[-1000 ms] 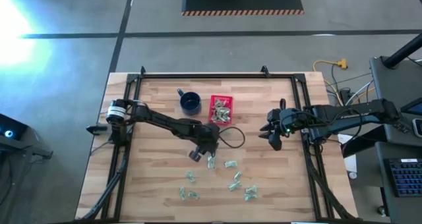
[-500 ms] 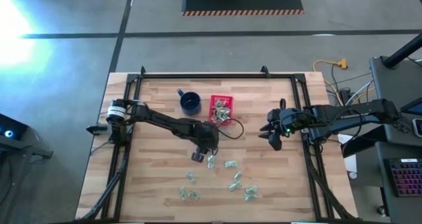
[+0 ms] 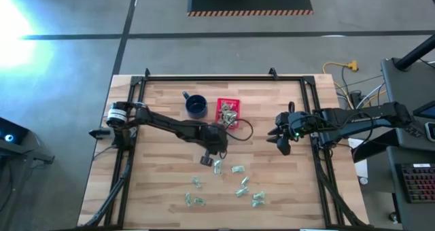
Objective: Pick and place Stevia / Truvia into bins
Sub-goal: Put the stevia packet into the basket
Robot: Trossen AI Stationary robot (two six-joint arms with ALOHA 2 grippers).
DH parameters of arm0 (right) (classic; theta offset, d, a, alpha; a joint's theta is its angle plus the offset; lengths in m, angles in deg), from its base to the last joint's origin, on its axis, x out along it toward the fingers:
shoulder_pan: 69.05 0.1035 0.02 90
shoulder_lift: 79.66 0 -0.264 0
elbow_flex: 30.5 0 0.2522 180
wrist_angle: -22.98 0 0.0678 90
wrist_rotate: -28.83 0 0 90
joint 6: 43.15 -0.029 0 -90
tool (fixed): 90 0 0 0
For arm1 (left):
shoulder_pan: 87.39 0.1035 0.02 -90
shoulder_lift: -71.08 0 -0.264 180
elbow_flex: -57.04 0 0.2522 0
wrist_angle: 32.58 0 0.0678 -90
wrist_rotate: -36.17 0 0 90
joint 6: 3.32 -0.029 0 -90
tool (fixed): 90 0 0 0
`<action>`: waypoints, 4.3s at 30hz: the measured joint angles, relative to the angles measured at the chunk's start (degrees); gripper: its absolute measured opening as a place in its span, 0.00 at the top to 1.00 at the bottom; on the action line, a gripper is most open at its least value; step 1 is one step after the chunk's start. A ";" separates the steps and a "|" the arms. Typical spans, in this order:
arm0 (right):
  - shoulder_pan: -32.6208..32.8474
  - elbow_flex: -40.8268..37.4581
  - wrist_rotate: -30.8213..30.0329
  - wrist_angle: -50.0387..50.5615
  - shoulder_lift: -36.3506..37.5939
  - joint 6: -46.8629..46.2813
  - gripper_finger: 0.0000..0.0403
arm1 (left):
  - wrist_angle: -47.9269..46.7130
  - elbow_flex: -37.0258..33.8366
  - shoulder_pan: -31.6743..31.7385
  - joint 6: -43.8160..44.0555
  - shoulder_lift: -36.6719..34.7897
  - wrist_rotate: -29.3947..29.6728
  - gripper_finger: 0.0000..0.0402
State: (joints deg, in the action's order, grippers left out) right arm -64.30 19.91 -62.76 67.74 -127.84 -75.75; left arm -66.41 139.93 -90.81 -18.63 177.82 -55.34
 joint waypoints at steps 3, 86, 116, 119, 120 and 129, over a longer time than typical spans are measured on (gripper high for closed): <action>-0.02 -0.02 0.00 0.00 0.00 0.00 0.61 | -0.10 1.90 0.05 -0.23 -0.06 2.27 0.99; -5.73 20.10 -8.67 -15.69 -56.91 23.47 0.73 | -12.69 -11.48 -1.90 36.03 -46.63 21.96 0.56; -3.26 19.85 -5.25 -12.17 -53.53 20.57 0.98 | -10.46 -11.48 -2.38 35.93 -45.01 21.91 0.56; -3.19 19.85 -5.98 -11.41 -50.81 20.26 0.98 | -10.48 -11.48 -2.38 35.89 -45.01 21.93 0.56; -3.21 19.89 -6.60 -11.33 -49.72 19.85 0.98 | -10.38 -11.48 -2.38 35.85 -45.01 21.93 0.56; -6.99 19.93 -17.99 -13.18 -45.15 23.08 0.98 | -10.35 -11.48 -2.36 35.90 -45.01 21.93 0.56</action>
State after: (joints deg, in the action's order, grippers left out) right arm -71.29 39.84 -80.75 54.56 -172.99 -52.68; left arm -76.76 128.45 -93.17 17.27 132.82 -33.41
